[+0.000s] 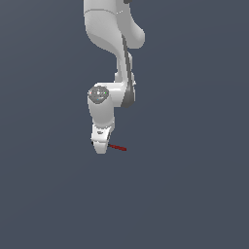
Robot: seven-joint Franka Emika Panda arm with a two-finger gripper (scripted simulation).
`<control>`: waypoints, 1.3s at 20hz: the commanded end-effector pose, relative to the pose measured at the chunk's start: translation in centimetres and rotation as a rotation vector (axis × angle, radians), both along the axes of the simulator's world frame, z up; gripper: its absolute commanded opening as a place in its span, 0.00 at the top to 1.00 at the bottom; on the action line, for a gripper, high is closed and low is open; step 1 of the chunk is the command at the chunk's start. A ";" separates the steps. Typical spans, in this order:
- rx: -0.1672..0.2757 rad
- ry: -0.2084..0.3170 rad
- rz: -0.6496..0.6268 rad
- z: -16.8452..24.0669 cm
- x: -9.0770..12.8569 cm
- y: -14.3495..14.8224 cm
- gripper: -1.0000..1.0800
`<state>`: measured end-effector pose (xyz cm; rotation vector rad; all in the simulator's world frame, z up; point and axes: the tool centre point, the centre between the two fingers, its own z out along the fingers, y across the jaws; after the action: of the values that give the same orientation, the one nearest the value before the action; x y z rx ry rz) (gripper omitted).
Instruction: Pick up the object and move it to a goal position.
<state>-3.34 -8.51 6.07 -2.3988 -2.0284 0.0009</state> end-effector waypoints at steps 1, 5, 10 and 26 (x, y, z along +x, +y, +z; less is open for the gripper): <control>0.000 0.000 0.000 0.0 0.0 0.0 0.04; 0.000 0.000 0.001 -0.8 0.0 0.0 0.04; 0.000 0.000 0.003 -3.2 -0.1 0.0 0.04; 0.000 0.000 0.005 -5.0 0.0 0.0 1.00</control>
<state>-3.25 -8.50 1.16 -2.3955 -2.0359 -0.0024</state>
